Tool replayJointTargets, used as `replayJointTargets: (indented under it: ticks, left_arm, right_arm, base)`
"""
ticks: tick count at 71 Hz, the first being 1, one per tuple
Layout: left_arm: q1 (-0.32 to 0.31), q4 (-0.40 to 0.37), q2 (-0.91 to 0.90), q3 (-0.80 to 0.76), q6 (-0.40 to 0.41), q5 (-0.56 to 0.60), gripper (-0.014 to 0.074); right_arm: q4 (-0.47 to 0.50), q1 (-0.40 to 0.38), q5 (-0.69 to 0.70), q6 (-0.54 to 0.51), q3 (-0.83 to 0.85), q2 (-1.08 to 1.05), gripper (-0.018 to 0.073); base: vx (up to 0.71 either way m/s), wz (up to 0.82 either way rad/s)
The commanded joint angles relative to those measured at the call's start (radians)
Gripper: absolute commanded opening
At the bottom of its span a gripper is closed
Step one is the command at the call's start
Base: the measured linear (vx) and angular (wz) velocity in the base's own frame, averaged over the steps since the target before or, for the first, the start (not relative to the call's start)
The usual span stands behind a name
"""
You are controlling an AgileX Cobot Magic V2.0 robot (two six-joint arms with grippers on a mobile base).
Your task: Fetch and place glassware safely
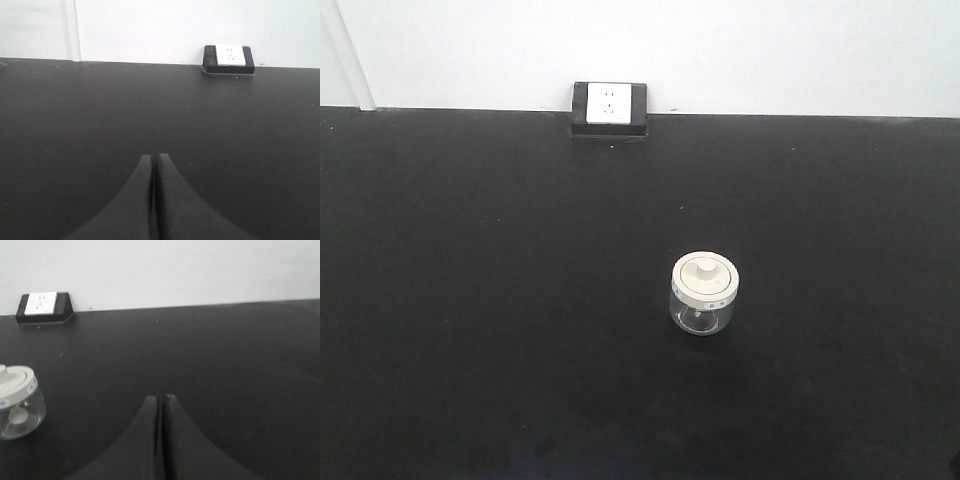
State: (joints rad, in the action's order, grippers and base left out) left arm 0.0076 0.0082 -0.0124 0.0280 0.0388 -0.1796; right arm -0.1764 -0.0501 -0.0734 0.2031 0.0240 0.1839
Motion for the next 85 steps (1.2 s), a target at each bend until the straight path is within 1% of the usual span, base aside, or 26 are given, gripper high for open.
replayJointTargets:
  ticks: [1, 3, 6, 12, 24, 85]
  left_arm:
    - [-0.003, -0.008, -0.012, 0.028, 0.006, 0.077, -0.0007]
    - [-0.003, -0.008, -0.012, 0.028, 0.006, 0.077, -0.0007]
    - [-0.003, -0.008, -0.012, 0.028, 0.006, 0.077, -0.0007]
    - [-0.003, -0.008, -0.012, 0.028, 0.006, 0.077, -0.0007]
    - [-0.003, -0.008, -0.012, 0.028, 0.006, 0.077, -0.0007]
    - [-0.003, -0.008, -0.012, 0.028, 0.006, 0.076, -0.0007]
  right_arm:
    - [0.027, -0.007, 0.15, -0.011, -0.062, -0.033, -0.0003]
    - [0.027, -0.007, 0.163, -0.011, -0.076, -0.047, -0.0003]
    - [0.027, -0.007, 0.102, -0.011, -0.068, -0.068, -0.0003]
    - [0.027, -0.004, 0.073, -0.011, -0.07, -0.1, -0.0003]
    - [0.025, -0.004, 0.056, -0.011, -0.07, -0.211, -0.0003]
    - [0.023, -0.004, 0.064, -0.011, -0.07, -0.206, -0.0003]
  base:
    - [0.0, 0.0]
    - [0.0, 0.0]
    - [0.0, 0.0]
    - [0.0, 0.0]
    - [0.0, 0.0]
    - [0.0, 0.0]
